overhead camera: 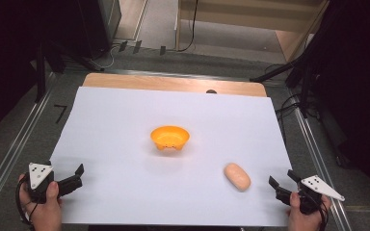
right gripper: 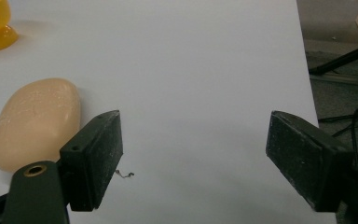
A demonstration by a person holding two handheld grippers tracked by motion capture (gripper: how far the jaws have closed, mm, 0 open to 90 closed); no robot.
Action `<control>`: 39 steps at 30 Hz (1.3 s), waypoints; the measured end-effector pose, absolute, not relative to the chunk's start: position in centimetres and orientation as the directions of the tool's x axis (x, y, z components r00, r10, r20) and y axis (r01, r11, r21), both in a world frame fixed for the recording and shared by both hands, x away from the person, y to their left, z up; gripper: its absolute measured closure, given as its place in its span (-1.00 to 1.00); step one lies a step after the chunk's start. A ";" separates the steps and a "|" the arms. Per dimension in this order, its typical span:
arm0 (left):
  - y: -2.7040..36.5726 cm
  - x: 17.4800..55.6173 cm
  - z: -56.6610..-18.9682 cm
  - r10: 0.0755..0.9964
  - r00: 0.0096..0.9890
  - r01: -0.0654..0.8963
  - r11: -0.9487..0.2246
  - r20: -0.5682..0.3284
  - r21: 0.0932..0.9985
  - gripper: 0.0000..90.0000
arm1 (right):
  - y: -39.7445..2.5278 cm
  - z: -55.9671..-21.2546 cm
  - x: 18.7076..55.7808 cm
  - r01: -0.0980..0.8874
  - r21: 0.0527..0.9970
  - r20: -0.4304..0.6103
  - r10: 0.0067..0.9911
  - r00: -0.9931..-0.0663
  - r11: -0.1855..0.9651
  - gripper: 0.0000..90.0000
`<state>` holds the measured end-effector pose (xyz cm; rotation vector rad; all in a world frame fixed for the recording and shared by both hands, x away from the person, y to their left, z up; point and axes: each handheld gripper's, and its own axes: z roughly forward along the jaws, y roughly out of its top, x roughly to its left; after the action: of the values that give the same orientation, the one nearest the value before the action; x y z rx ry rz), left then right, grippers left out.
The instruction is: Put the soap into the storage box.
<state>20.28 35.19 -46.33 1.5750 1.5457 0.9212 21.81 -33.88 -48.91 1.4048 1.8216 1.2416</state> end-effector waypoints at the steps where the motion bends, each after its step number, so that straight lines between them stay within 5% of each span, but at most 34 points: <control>1: 35.2 20.3 -46.3 1.000 0.019 0.476 -0.007 -0.002 0.880 -1.00 | -33.8 -48.9 21.7 0.455 0.890 0.118 0.941 -0.316 0.042 -0.53; 7: 35.1 20.3 -46.3 1.000 0.021 0.475 -0.017 0.007 0.880 -1.00 | -33.7 -48.7 21.6 0.438 0.898 0.082 0.956 -0.283 0.053 -0.47; 11: 35.1 20.3 -46.3 1.000 0.022 0.475 -0.014 0.004 0.880 -1.00 | -33.3 -48.7 22.0 0.457 0.880 0.068 0.917 -0.393 0.130 -0.32; 18: 35.2 20.2 -46.3 1.000 0.025 0.470 -0.009 -0.003 0.882 -1.00 | -33.0 -48.0 22.1 0.500 0.857 0.101 0.912 -0.397 0.123 -0.33; 22: 35.1 20.3 -46.4 1.000 0.031 0.477 -0.018 0.003 0.879 -1.00 | -32.5 -46.9 22.6 0.553 0.812 0.079 0.902 -0.423 0.188 -0.52; 39: 34.6 20.6 -46.4 0.997 0.051 0.499 -0.071 0.053 0.863 -1.00 | -30.2 -45.0 25.5 0.703 0.587 0.037 0.855 -0.518 0.401 -0.50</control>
<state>20.60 34.60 -46.42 1.6539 1.5242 0.9349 25.50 -30.18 -44.95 1.3655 2.3906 0.8037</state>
